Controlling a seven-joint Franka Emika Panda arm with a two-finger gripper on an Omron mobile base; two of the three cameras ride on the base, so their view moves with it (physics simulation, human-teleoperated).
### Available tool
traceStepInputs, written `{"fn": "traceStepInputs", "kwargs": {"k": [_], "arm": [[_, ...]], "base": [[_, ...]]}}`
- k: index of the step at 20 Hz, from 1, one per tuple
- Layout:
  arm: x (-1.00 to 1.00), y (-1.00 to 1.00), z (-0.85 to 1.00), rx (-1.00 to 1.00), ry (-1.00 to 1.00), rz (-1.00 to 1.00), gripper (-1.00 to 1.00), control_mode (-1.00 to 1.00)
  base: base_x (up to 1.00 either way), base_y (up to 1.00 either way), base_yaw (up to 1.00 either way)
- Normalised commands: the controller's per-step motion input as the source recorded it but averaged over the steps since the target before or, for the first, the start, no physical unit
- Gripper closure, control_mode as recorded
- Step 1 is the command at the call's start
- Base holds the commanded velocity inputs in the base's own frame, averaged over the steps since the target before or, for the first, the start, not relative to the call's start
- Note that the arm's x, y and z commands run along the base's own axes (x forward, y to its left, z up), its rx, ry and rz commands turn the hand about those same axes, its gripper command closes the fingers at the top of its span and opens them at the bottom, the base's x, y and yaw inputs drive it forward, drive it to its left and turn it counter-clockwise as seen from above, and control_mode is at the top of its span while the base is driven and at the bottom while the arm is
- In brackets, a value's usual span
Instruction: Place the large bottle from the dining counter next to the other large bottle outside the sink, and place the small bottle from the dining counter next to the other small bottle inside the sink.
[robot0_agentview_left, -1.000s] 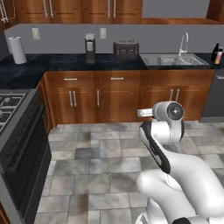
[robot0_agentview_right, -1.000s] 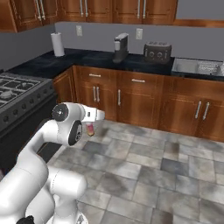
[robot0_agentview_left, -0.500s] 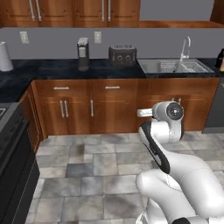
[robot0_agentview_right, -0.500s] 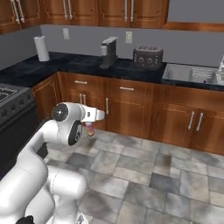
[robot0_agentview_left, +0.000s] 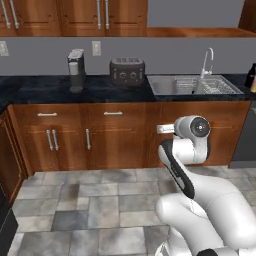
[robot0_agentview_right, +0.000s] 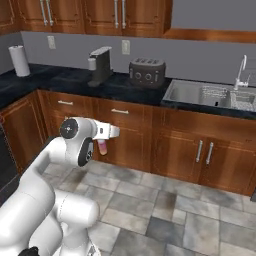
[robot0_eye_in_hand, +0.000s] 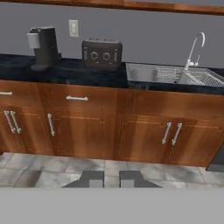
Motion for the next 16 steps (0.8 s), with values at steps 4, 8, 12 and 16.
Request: {"fn": "traceStepInputs", "kwargs": {"k": [4, 8, 12, 16], "arm": [[0.0, 0.0, 0.0, 0.0, 0.0, 0.0, 1.0, 1.0], [0.0, 0.0, 0.0, 0.0, 0.0, 0.0, 1.0, 1.0], [0.0, 0.0, 0.0, 0.0, 0.0, 0.0, 1.0, 1.0], [0.0, 0.0, 0.0, 0.0, 0.0, 0.0, 1.0, 1.0]], "base": [[0.79, -0.65, 0.0], [0.74, -0.6, 0.0], [0.71, -0.59, 0.0], [0.67, -0.59, 0.0]]}}
